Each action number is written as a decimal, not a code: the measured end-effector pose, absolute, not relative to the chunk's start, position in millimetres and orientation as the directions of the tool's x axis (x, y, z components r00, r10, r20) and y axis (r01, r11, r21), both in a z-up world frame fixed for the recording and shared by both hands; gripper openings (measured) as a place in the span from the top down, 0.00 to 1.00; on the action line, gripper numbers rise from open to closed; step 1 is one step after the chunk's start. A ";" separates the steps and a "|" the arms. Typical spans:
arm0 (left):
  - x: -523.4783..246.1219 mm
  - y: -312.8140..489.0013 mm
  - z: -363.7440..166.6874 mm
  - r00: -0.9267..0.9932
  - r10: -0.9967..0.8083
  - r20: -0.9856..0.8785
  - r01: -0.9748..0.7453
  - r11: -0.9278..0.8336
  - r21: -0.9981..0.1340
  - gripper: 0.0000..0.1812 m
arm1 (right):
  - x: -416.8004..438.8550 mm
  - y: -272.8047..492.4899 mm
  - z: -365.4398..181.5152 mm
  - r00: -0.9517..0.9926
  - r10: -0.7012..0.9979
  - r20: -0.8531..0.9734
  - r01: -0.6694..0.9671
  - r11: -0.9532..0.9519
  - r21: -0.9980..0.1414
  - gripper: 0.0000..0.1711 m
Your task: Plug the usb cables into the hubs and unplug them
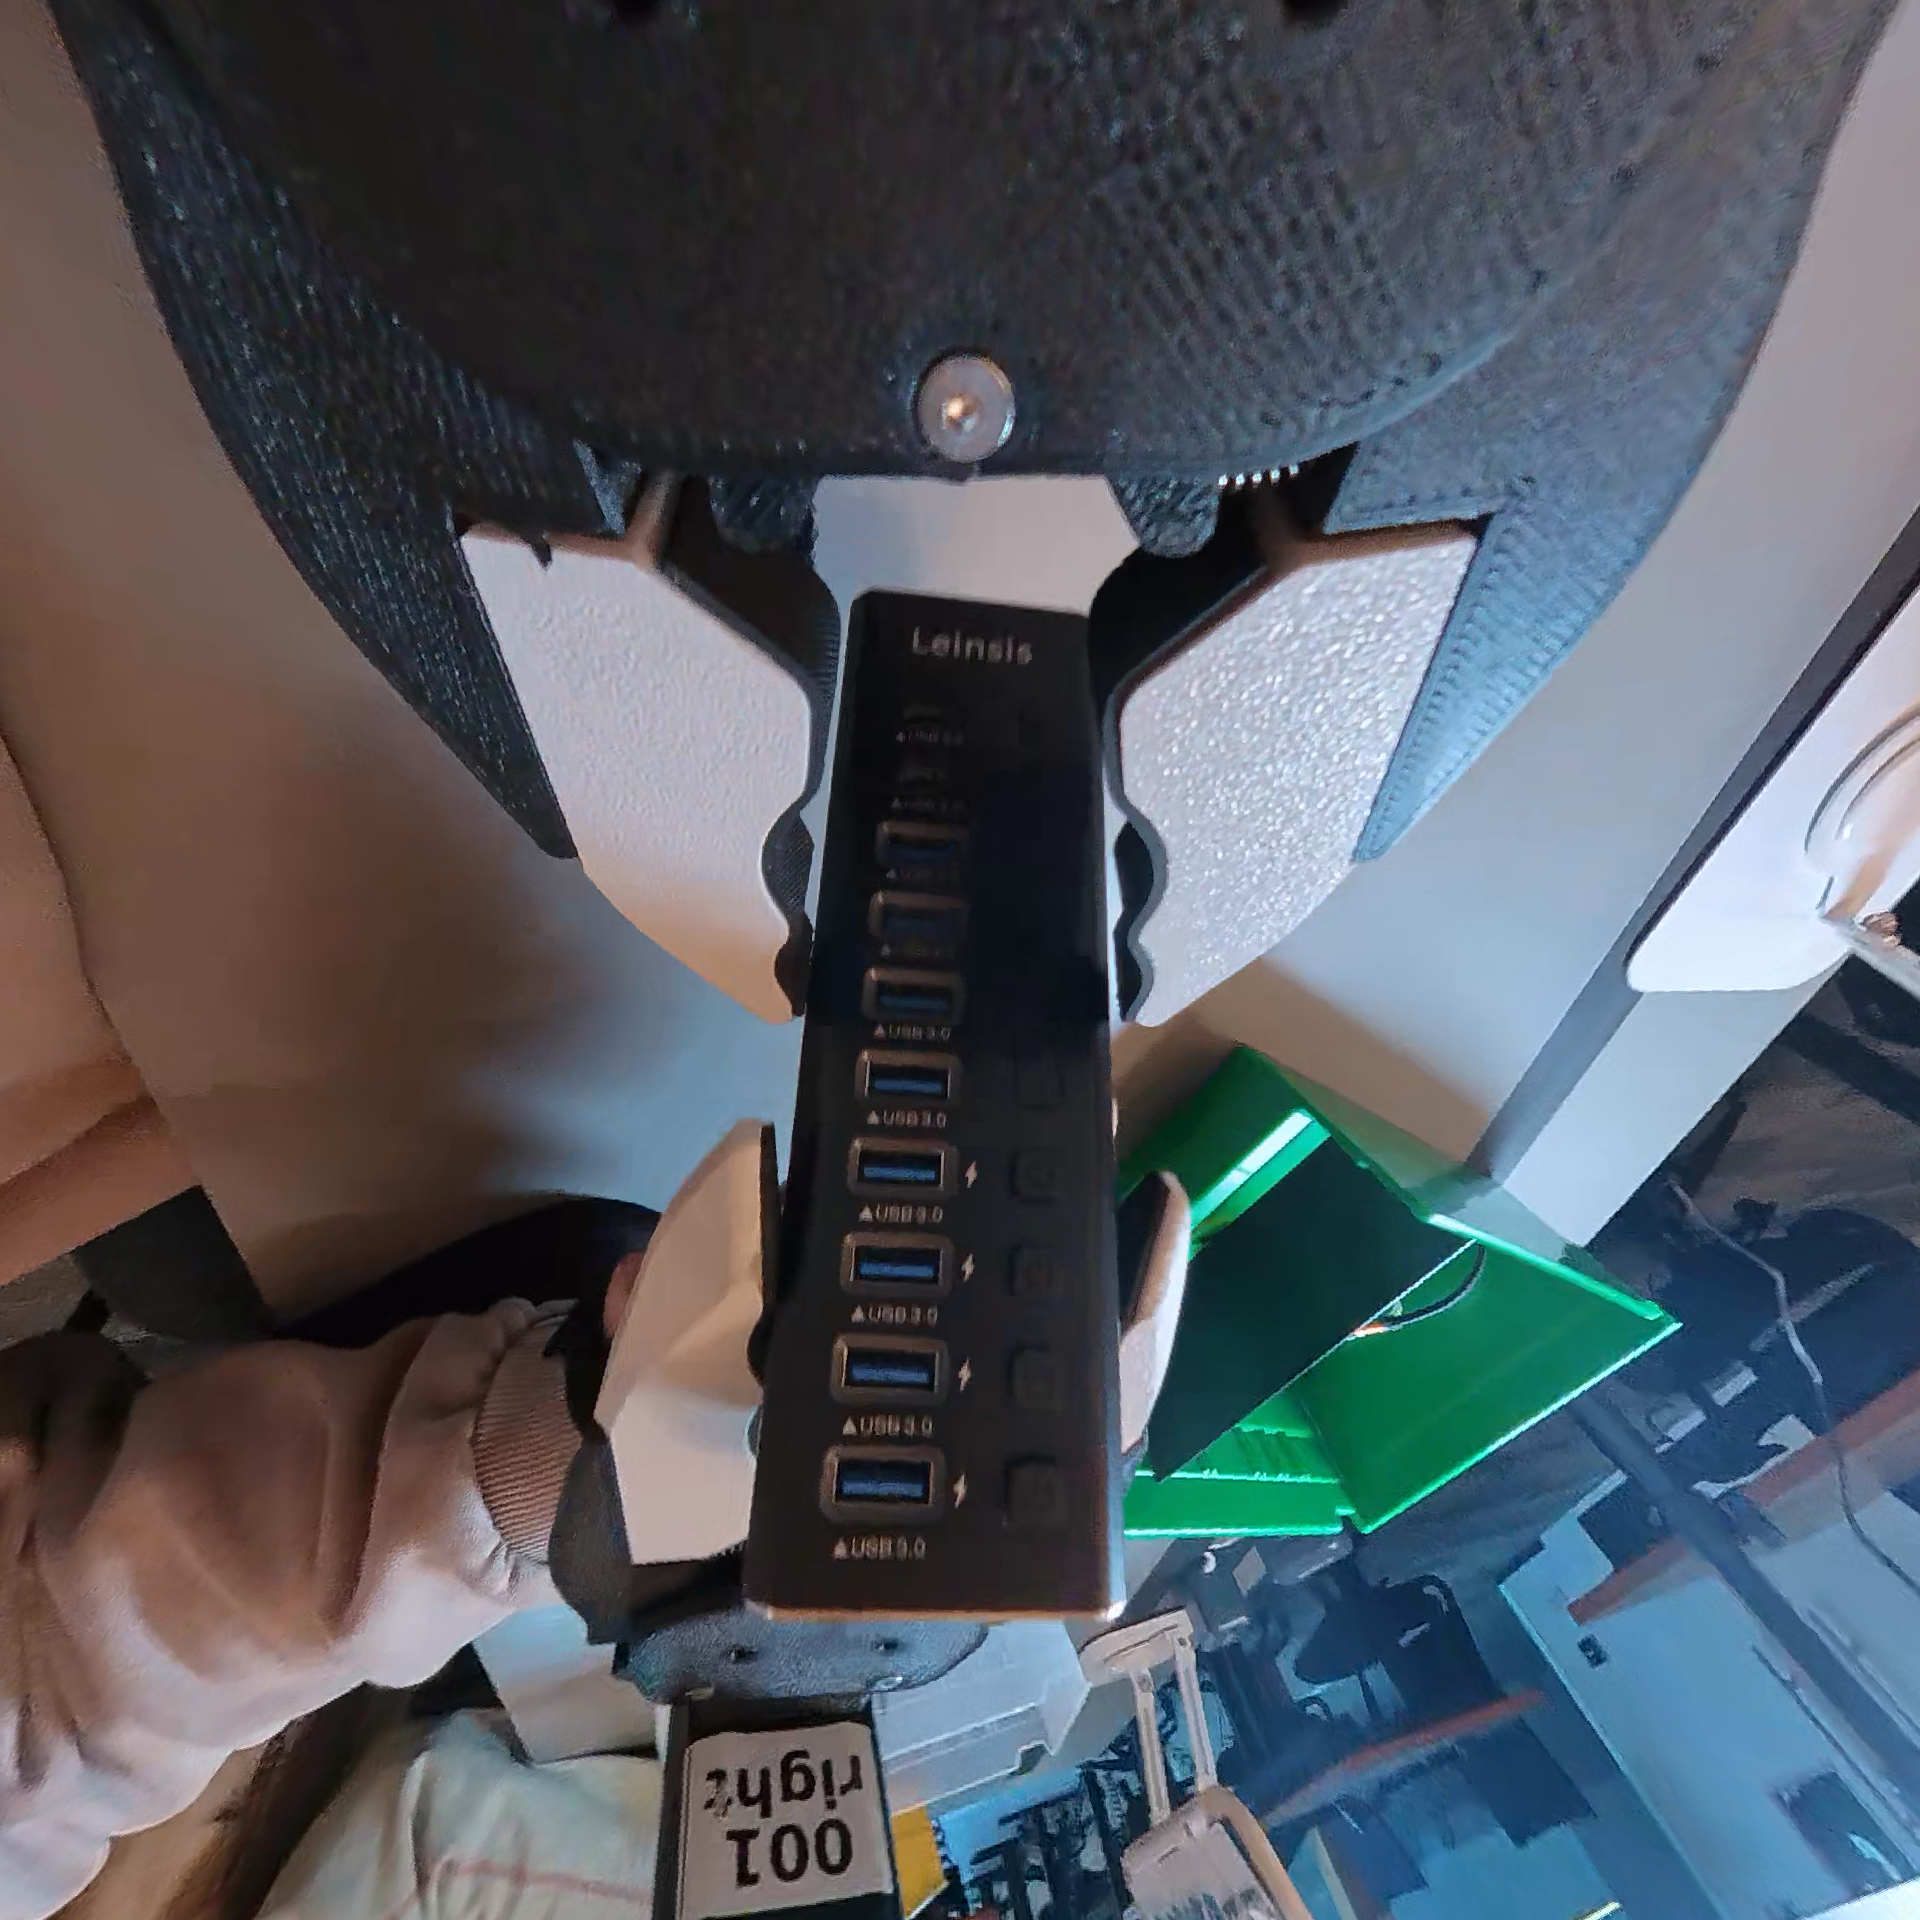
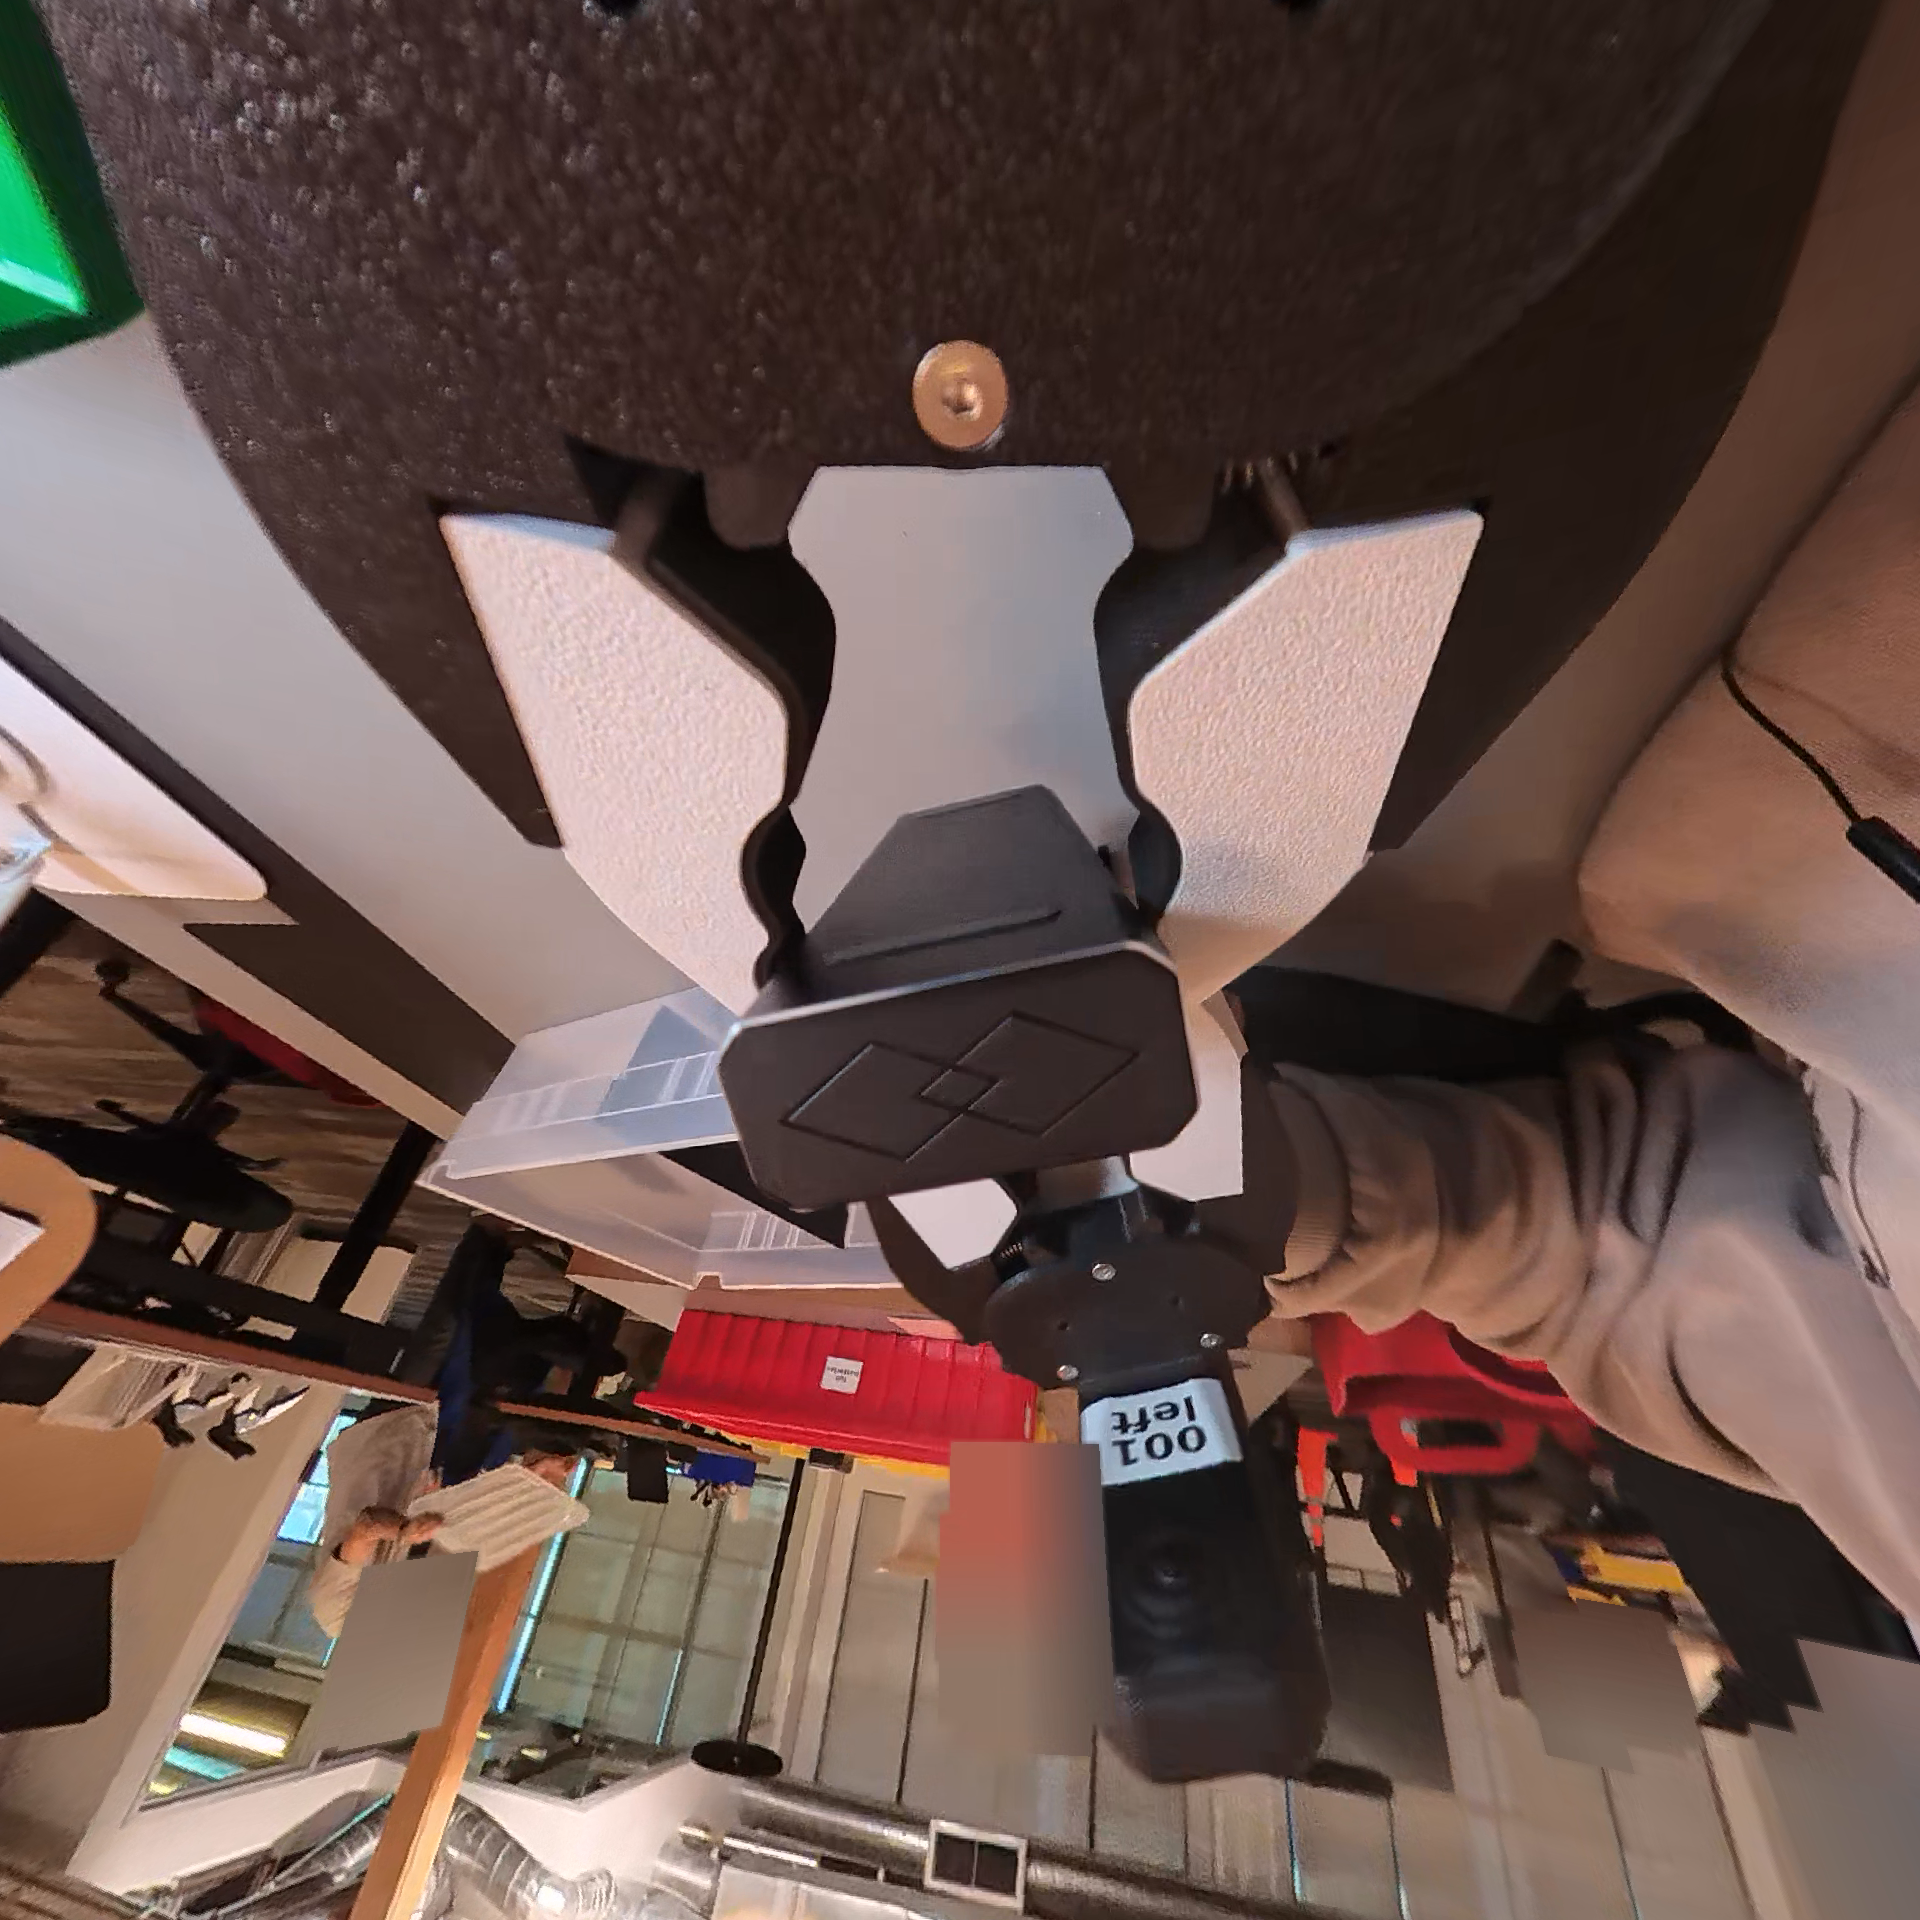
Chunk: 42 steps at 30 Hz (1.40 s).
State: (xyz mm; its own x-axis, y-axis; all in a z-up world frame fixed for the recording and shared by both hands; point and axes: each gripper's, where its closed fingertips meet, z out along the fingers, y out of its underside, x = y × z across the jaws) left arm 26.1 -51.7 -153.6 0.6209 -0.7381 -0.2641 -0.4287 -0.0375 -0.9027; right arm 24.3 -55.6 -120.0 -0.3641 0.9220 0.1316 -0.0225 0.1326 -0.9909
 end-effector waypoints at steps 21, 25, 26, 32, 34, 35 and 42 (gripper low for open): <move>78.3 -38.2 -176.3 0.550 -0.832 0.074 -0.195 -0.215 -0.957 0.66 | 37.2 -48.7 -89.2 -0.418 0.906 -0.073 -0.102 -0.126 -0.987 0.65; 63.5 -39.1 -172.0 0.541 -0.776 0.326 -0.032 -0.406 -0.913 0.66 | 33.6 -13.1 -95.9 -0.286 0.940 -0.186 -0.035 -0.205 -0.978 0.60; 61.3 -39.9 -172.5 0.520 -0.752 0.405 0.020 -0.463 -0.886 0.66 | 31.8 -5.8 -101.2 -0.254 0.941 -0.222 0.005 -0.229 -0.973 0.59; 58.9 -49.1 -176.9 0.326 -0.606 0.726 0.223 -0.696 -0.682 0.66 | 33.0 24.6 -105.6 -0.012 0.997 -0.079 0.053 -0.078 -0.996 0.57; 53.4 -49.7 -174.4 0.283 -0.580 0.764 0.267 -0.717 -0.644 0.66 | 44.1 32.6 -93.2 0.044 0.999 0.017 0.020 0.016 -1.000 0.57; 50.1 -49.4 -172.1 0.266 -0.572 0.776 0.285 -0.723 -0.630 0.66 | 48.9 34.0 -91.5 0.074 0.990 0.124 0.037 0.121 -0.992 0.58; 39.2 -47.0 -166.0 0.172 -0.476 0.862 0.358 -0.785 -0.505 0.66 | 32.6 25.2 -145.0 0.080 0.459 0.885 0.347 0.819 -0.456 0.53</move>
